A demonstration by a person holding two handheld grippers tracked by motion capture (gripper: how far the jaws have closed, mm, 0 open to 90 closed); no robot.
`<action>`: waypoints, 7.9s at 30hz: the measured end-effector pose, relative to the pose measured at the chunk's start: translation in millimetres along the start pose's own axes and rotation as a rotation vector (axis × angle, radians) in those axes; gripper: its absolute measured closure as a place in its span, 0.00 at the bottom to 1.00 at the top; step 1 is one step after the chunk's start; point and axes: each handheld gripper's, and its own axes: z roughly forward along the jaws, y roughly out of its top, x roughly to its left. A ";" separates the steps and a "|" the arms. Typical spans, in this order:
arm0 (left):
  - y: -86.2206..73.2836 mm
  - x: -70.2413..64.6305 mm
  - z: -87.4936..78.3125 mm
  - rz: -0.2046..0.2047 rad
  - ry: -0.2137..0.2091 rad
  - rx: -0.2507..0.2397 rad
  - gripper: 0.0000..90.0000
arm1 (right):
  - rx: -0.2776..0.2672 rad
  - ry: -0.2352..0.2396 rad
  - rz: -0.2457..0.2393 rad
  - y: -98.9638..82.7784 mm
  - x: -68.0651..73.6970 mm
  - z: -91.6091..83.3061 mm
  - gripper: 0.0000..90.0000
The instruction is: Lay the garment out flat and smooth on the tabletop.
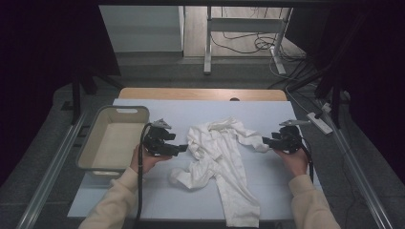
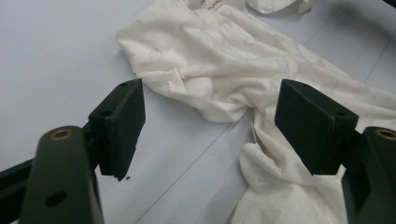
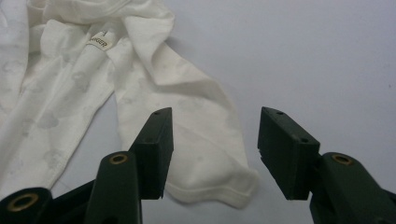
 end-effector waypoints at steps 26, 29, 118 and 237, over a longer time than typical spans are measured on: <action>0.3 0.5 0.3 0.006 0.006 0.006 0.28 | 0.154 -0.067 -0.069 -9.1 0.0 24.0 0.54; 0.6 -0.5 0.5 0.007 0.007 0.004 0.28 | 0.168 -0.069 -0.077 -8.9 3.2 22.7 0.61; 4.3 -2.0 1.8 0.018 0.002 -0.001 0.27 | -0.029 0.334 -0.319 -2.4 124.0 -8.7 0.49; 5.8 -1.4 1.6 0.025 0.005 0.006 0.27 | 0.145 0.749 -0.621 -47.8 273.9 -41.6 0.68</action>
